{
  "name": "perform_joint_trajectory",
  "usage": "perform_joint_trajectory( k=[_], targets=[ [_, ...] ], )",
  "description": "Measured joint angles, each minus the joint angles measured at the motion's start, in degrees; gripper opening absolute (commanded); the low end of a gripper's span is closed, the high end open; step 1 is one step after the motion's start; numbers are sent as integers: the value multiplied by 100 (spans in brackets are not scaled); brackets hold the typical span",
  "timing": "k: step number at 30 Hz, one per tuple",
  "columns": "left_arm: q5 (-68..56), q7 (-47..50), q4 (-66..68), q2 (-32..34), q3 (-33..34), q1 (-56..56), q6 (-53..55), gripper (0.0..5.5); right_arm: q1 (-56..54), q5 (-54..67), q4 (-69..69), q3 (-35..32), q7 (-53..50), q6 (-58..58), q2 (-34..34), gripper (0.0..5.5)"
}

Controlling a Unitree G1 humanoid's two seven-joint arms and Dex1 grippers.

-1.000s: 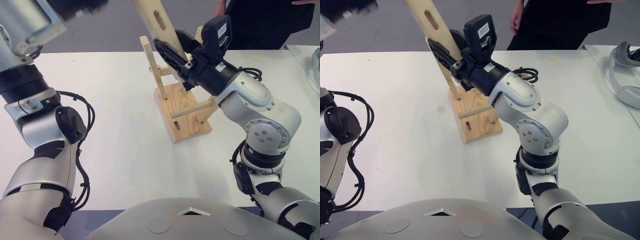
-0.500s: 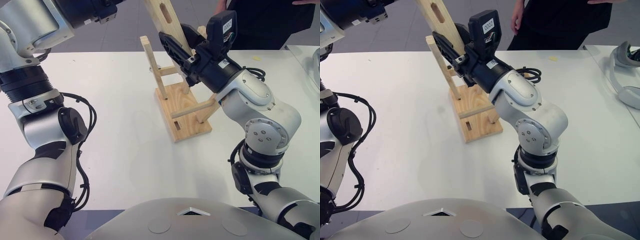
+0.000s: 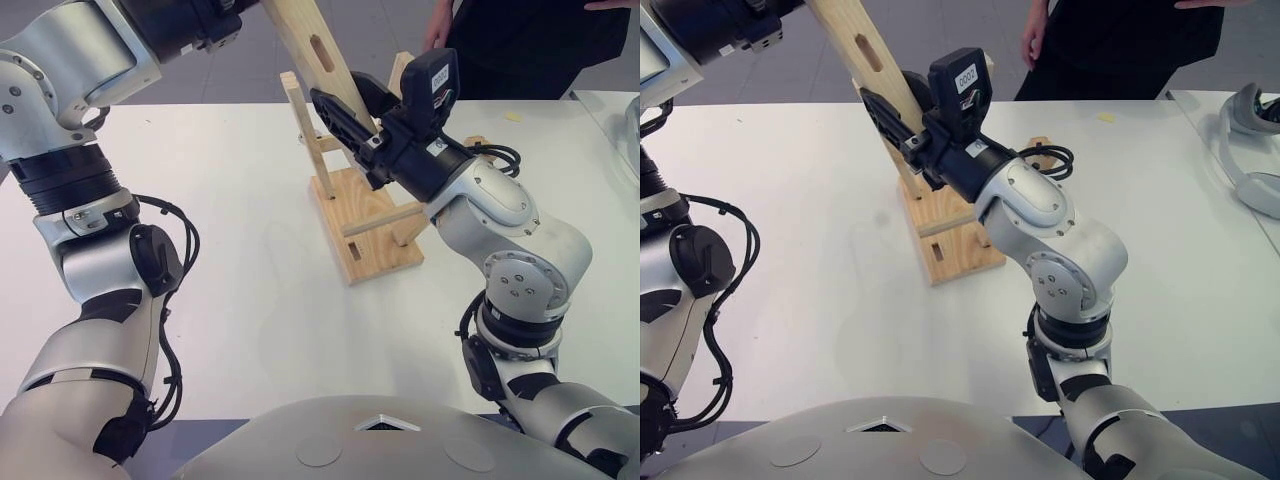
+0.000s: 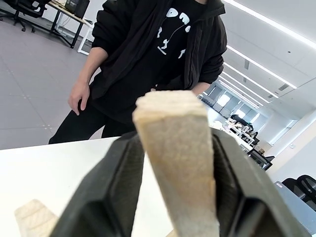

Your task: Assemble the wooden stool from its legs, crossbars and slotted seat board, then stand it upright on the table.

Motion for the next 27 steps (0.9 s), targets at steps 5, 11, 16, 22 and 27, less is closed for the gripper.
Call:
perform_joint_trajectory(
  k=[5,11,16,22,27],
  targets=[
    [38,-94,273,21,-25,-141,7,125,5,-107,7,5,-4,-6,11,211],
    [-238,202,346,20,-32,-309,61,117,4,-163,-2,-6,10,-60,35,211],
    [-63,133,444,133,2,-309,-71,103,84,98,9,-257,-168,161,334,297],
    [659,-37,548,622,129,-291,-458,103,94,15,35,-330,-262,191,322,397],
    [1430,325,724,1585,1250,35,-1408,103,428,-352,-217,-519,-476,92,166,423]
  ],
)
